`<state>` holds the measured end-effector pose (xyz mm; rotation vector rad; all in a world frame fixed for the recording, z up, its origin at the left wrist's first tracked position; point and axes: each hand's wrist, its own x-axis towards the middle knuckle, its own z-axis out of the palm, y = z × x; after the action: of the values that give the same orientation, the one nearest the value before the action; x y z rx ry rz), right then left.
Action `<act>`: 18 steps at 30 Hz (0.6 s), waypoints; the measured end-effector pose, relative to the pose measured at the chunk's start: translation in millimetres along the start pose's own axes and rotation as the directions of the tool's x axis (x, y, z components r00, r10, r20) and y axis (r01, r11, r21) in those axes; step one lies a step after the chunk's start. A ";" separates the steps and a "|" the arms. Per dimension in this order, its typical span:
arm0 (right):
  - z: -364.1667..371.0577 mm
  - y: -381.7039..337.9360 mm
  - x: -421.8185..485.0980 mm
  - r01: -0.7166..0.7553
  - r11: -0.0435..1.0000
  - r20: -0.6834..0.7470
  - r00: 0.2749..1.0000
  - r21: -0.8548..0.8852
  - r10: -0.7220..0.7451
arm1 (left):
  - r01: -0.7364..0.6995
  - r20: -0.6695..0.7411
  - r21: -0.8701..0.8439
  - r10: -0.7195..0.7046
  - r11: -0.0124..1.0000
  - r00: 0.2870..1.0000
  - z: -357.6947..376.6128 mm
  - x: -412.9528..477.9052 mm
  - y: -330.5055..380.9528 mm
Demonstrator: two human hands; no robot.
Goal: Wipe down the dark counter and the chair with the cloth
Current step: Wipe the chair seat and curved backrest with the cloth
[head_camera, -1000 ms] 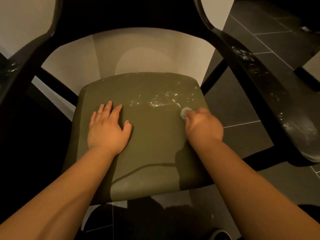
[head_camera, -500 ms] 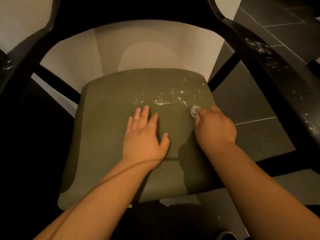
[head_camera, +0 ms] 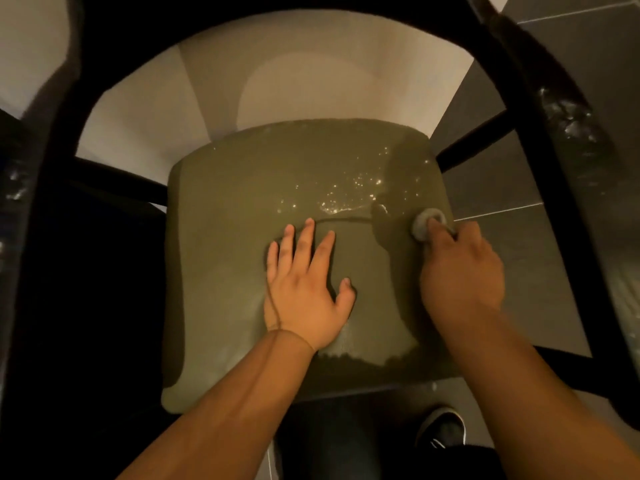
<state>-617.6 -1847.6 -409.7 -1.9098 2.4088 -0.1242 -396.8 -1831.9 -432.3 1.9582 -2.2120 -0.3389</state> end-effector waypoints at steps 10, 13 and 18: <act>4.3 -41.0 -14.3 0.242 0.959 0.046 0.967 0.151 -0.251 | 0.039 0.054 -0.039 -0.037 0.998 0.998 -22.8 -4.5 -23.1; 1.0 -33.7 -8.4 0.097 0.980 -0.009 0.995 0.173 -0.097 | 0.280 -0.016 0.054 -0.279 0.959 0.960 -40.5 -9.0 -72.6; -8.4 -106.8 -12.5 0.265 0.845 -0.094 0.964 0.464 -0.250 | 0.401 0.026 0.059 -0.403 0.914 0.915 -37.8 -9.8 -98.6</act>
<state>-512.2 -1859.5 -390.3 -1.9720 1.8779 -0.6924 -291.2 -1835.5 -423.1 2.4528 -1.8357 -0.3745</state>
